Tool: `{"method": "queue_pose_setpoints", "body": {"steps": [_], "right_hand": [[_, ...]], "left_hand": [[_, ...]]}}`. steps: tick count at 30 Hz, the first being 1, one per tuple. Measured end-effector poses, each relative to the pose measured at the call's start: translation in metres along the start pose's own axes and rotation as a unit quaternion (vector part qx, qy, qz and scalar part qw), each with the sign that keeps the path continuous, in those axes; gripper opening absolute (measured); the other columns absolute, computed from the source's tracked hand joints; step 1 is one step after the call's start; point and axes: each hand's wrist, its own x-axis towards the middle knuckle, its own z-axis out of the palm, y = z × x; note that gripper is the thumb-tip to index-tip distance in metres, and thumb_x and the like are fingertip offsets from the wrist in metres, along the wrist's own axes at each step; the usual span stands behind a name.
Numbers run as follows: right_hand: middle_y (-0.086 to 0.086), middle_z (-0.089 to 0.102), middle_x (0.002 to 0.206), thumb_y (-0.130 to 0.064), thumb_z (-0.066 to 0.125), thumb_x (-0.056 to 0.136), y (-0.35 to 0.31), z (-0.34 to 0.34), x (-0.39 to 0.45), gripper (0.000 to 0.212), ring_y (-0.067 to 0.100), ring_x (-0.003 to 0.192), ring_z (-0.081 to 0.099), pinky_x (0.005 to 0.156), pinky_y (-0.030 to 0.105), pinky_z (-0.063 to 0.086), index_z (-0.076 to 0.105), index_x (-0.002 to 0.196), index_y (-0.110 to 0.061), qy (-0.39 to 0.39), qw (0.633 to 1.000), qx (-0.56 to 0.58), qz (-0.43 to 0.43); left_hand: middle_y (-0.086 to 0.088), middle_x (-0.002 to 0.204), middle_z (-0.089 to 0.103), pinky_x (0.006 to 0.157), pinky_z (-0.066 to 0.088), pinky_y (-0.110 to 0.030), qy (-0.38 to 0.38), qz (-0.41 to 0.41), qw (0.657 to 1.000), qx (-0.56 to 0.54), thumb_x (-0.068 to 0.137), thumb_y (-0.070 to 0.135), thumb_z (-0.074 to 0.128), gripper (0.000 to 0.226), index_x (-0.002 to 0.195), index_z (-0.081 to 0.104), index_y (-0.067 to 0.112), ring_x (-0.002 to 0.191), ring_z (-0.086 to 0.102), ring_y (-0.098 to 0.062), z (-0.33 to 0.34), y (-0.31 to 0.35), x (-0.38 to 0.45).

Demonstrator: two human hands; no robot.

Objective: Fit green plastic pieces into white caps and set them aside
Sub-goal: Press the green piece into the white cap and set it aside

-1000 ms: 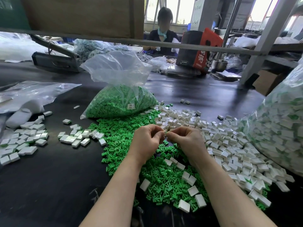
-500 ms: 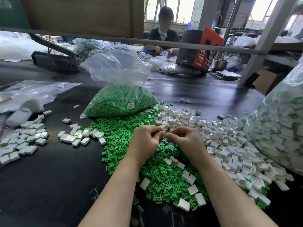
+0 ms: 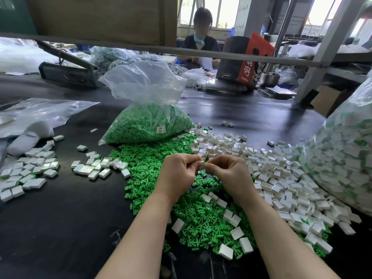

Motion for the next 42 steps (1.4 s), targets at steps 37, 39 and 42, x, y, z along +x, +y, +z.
{"method": "queue_pose_setpoints", "body": {"steps": [37, 39, 42], "right_hand": [[0.013, 0.062, 0.071, -0.049, 0.039, 0.090, -0.010, 0.011, 0.002, 0.048, 0.019, 0.063, 0.050, 0.055, 0.026, 0.034, 0.061, 0.090, -0.006, -0.186, 0.924, 0.305, 0.139], [0.011, 0.061, 0.071, -0.048, 0.040, 0.090, -0.008, 0.012, 0.002, 0.049, 0.018, 0.064, 0.051, 0.058, 0.025, 0.037, 0.061, 0.092, -0.004, -0.182, 0.922, 0.314, 0.137], [0.011, 0.061, 0.074, -0.045, 0.043, 0.091, -0.006, 0.011, 0.002, 0.051, 0.016, 0.065, 0.056, 0.058, 0.022, 0.045, 0.061, 0.103, 0.001, -0.181, 0.914, 0.339, 0.133]], "left_hand": [[0.006, 0.076, 0.075, 0.061, 0.055, -0.017, -0.032, -0.068, 0.968, -0.240, 0.088, -0.002, 0.066, 0.018, 0.091, 0.074, 0.013, 0.070, 0.071, -0.010, -0.006, 0.026, 0.000], [0.000, 0.074, 0.076, 0.058, 0.056, -0.021, -0.042, -0.067, 0.970, -0.231, 0.089, 0.000, 0.066, 0.017, 0.091, 0.075, 0.014, 0.064, 0.067, -0.016, -0.006, 0.027, -0.001], [0.003, 0.062, 0.071, 0.049, 0.049, -0.018, -0.056, -0.083, 0.968, -0.229, 0.091, 0.001, 0.063, 0.012, 0.093, 0.072, 0.008, 0.047, 0.058, -0.008, -0.004, 0.026, -0.001]]}}
